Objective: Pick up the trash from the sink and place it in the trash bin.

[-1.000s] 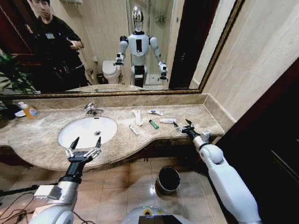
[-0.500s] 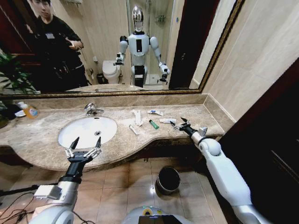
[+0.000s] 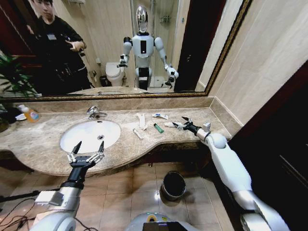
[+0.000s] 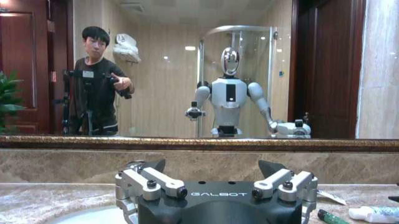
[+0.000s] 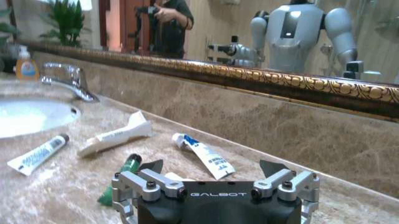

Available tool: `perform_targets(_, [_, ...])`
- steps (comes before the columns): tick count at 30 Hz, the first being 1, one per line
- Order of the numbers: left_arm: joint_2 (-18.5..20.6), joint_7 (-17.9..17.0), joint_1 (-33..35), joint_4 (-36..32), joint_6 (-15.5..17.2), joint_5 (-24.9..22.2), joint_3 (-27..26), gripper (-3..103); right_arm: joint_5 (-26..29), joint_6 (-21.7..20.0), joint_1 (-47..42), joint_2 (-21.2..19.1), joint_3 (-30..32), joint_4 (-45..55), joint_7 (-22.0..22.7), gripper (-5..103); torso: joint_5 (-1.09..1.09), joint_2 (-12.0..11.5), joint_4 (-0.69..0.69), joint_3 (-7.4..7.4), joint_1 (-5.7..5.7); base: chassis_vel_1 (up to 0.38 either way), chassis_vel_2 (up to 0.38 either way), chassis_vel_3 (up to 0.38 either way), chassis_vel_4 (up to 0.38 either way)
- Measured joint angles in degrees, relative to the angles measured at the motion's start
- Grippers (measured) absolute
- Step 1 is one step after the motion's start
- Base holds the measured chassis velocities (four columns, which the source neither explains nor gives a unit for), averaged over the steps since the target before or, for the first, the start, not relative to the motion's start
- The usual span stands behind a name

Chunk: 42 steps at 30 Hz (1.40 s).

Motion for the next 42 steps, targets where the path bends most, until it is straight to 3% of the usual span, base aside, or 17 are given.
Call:
perform_targets(9, [0.0,0.0,0.0,0.0,0.0,0.0,0.0,100,-5.65,0.94,2.25,-1.49,-1.34,-1.89,-3.1,100,0.0,0.0,-0.01,0.0,0.0,0.0,0.0,0.0,0.0])
perform_targets(19, [0.0,0.0,0.0,0.0,0.0,0.0,0.0,100,-13.12,1.8,8.57,-3.2,-8.69,-5.8,-5.74,100,-0.01,0.0,0.0,0.0,0.0,0.0,0.0,0.0,0.0])
perform_targets(25, [0.0,0.0,0.0,0.0,0.0,0.0,0.0,100,-13.38,0.36,11.56,-4.35,-12.44,-7.5,-6.33,100,0.0,0.0,0.0,0.0,0.0,0.0,0.0,0.0,0.0])
perform_targets(35, [0.0,0.0,0.0,0.0,0.0,0.0,0.0,100,-12.52,-3.47,18.31,-7.47,-19.57,-10.14,-11.44,100,0.0,0.0,-0.01,0.0,0.0,0.0,0.0,0.0,0.0])
perform_targets(42, [0.0,0.0,0.0,0.0,0.0,0.0,0.0,100,-12.46,-4.83,21.73,-7.46,-23.39,-11.79,-12.84,100,-0.01,0.0,0.0,0.0,-0.01,0.0,0.0,0.0,0.0])
